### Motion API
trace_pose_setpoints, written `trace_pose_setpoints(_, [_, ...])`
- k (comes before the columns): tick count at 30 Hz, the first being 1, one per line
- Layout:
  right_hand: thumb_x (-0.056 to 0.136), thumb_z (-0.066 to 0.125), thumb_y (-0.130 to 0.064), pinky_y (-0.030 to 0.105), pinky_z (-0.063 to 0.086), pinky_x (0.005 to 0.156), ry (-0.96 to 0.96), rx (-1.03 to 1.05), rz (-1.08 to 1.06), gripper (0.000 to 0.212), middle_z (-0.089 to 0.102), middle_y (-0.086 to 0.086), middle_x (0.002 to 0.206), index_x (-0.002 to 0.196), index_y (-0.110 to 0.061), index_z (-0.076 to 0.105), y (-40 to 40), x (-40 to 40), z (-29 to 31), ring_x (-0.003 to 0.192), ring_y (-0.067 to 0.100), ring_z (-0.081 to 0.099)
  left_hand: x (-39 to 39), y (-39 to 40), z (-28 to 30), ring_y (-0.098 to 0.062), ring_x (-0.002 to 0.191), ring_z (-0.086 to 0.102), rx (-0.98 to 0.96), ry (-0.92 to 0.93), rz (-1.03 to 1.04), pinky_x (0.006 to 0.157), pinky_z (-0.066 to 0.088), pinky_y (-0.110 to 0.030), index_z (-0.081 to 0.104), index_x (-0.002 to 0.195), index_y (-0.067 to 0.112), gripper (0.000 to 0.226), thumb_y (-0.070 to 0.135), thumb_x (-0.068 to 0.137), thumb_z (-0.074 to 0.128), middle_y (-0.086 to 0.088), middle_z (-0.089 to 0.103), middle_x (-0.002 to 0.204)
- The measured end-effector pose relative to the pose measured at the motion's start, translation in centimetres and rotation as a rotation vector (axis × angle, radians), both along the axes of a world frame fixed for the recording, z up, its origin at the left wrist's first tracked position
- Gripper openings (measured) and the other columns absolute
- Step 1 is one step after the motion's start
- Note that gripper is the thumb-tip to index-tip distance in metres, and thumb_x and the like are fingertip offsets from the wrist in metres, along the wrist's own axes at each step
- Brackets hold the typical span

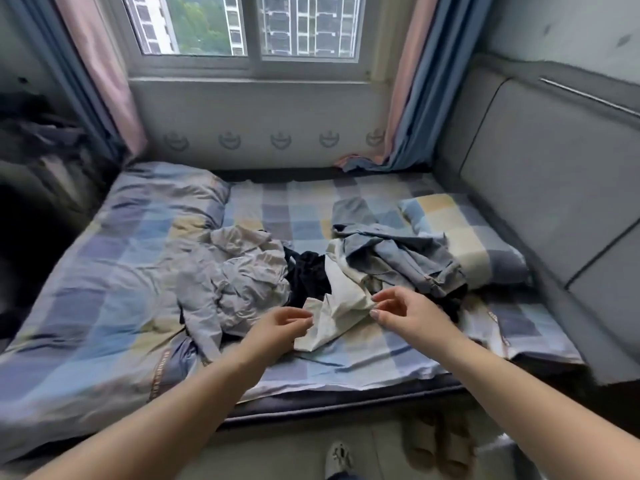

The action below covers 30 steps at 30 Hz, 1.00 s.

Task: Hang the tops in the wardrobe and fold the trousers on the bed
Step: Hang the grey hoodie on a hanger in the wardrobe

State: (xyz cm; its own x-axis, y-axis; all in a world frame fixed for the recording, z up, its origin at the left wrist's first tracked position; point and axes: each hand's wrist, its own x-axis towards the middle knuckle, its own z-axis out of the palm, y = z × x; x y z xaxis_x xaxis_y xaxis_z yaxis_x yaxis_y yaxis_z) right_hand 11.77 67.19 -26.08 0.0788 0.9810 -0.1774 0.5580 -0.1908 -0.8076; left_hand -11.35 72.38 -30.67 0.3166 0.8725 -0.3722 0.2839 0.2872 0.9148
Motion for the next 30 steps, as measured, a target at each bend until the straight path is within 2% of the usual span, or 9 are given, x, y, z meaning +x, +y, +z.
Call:
trace_pose_setpoints(2, [0.086, 0.068, -0.024, 0.028, 0.051, 0.083, 0.024, -0.047, 0.015, 0.017, 0.067, -0.005, 0.097, 0.102, -0.024, 0.062, 3.0, 0.6, -1.9, 0.091, 0.010, 0.063, -0.1, 2.5, -1.5, -0.013, 0.093, 0.065, -0.031, 0.027, 0.050, 0.079, 0.047, -0.026, 0.068, 0.099, 0.026, 0.010, 0.023, 0.091, 0.063, 0.003, 0.072, 0.097])
trace_pose_setpoints(6, [0.086, 0.067, -0.026, 0.016, 0.046, 0.073, 0.060, -0.122, 0.030, 0.018, 0.068, -0.007, 0.096, 0.103, -0.025, 0.062, 9.7, 2.7, -5.1, 0.089, 0.004, 0.062, 0.6, 7.5, -4.4, -0.009, 0.096, 0.064, -0.118, 0.063, 0.138, 0.076, 0.047, -0.026, 0.068, 0.097, 0.028, 0.010, 0.023, 0.090, 0.064, 0.006, 0.071, 0.097])
trace_pose_setpoints(11, [0.086, 0.067, -0.023, 0.020, 0.048, 0.075, 0.060, -0.205, 0.161, 0.012, 0.067, -0.008, 0.096, 0.095, -0.031, 0.061, 19.1, 2.4, -7.8, 0.089, 0.007, 0.063, -0.2, 12.7, -6.7, -0.005, 0.094, 0.064, -0.179, 0.115, 0.260, 0.071, 0.047, -0.021, 0.068, 0.098, 0.028, 0.010, 0.023, 0.090, 0.064, 0.005, 0.069, 0.100])
trace_pose_setpoints(16, [0.087, 0.067, -0.022, 0.019, 0.046, 0.065, 0.065, -0.265, 0.284, 0.011, 0.066, -0.006, 0.091, 0.095, -0.027, 0.062, 26.3, -1.4, -10.2, 0.075, 0.006, 0.060, -3.8, 15.9, -8.1, -0.007, 0.095, 0.063, -0.247, 0.132, 0.412, 0.072, 0.045, -0.023, 0.067, 0.100, 0.026, 0.010, 0.023, 0.091, 0.062, 0.005, 0.068, 0.101])
trace_pose_setpoints(20, [0.088, 0.065, -0.024, 0.023, 0.048, 0.068, 0.060, -0.302, 0.342, 0.009, 0.067, -0.005, 0.090, 0.092, -0.032, 0.063, 30.6, -4.8, -11.6, 0.073, 0.007, 0.059, -7.1, 18.4, -9.3, -0.008, 0.097, 0.063, -0.273, 0.132, 0.506, 0.075, 0.046, -0.026, 0.067, 0.098, 0.027, 0.010, 0.023, 0.090, 0.063, 0.004, 0.068, 0.102])
trace_pose_setpoints(26, [0.087, 0.065, -0.027, 0.029, 0.050, 0.079, 0.107, -0.328, 0.257, 0.009, 0.066, -0.009, 0.083, 0.088, -0.035, 0.066, 35.2, -9.8, -13.5, 0.075, 0.005, 0.061, -13.1, 23.4, -10.9, -0.008, 0.085, 0.063, -0.307, 0.073, 0.550, 0.067, 0.043, -0.024, 0.067, 0.093, 0.025, 0.009, 0.020, 0.092, 0.061, 0.002, 0.070, 0.095])
trace_pose_setpoints(30, [0.087, 0.065, -0.027, 0.026, 0.052, 0.075, 0.110, -0.331, 0.177, 0.009, 0.067, -0.011, 0.084, 0.090, -0.036, 0.066, 37.8, -13.5, -15.0, 0.079, 0.006, 0.064, -17.5, 27.7, -12.0, -0.010, 0.090, 0.063, -0.331, 0.017, 0.529, 0.074, 0.042, -0.027, 0.067, 0.095, 0.024, 0.008, 0.020, 0.092, 0.061, 0.001, 0.070, 0.098])
